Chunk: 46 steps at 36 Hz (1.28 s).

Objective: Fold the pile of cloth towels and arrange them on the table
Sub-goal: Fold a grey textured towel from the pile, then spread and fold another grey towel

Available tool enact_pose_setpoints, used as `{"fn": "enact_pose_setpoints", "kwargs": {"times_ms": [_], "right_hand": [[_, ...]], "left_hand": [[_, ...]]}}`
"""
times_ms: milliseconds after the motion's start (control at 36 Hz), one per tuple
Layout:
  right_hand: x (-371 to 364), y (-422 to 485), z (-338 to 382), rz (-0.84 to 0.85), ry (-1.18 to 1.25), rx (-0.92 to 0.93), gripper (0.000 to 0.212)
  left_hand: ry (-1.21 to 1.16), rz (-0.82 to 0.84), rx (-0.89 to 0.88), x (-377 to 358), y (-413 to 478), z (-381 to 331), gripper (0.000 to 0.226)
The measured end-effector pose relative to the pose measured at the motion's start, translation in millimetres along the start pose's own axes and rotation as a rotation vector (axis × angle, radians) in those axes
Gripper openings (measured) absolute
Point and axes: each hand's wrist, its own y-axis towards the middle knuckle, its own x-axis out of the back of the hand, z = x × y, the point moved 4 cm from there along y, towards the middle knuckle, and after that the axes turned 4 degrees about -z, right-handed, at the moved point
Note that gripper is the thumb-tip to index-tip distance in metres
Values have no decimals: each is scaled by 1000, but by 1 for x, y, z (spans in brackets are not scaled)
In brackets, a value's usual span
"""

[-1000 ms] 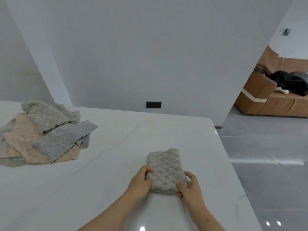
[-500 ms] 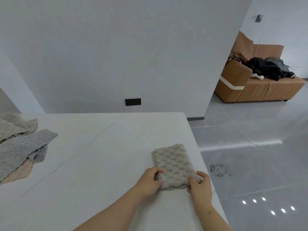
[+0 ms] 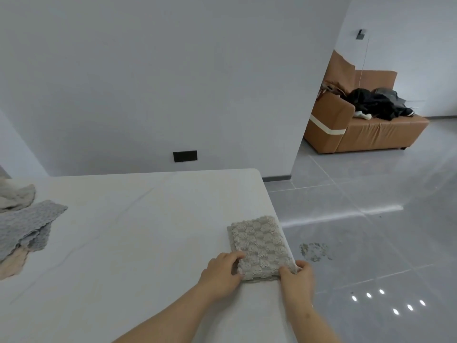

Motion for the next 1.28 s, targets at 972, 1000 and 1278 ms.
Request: {"fn": "enact_pose_setpoints", "kwargs": {"times_ms": [972, 1000, 1278], "right_hand": [[-409, -361, 93, 690, -608, 847, 13], [-428, -371, 100, 654, -605, 874, 18], [-567, -410, 134, 536, -566, 1031, 47]], "left_hand": [[528, -874, -40, 310, -197, 401, 12], [516, -911, -70, 324, -195, 416, 17], [420, -680, 187, 363, -155, 532, 67]]}}
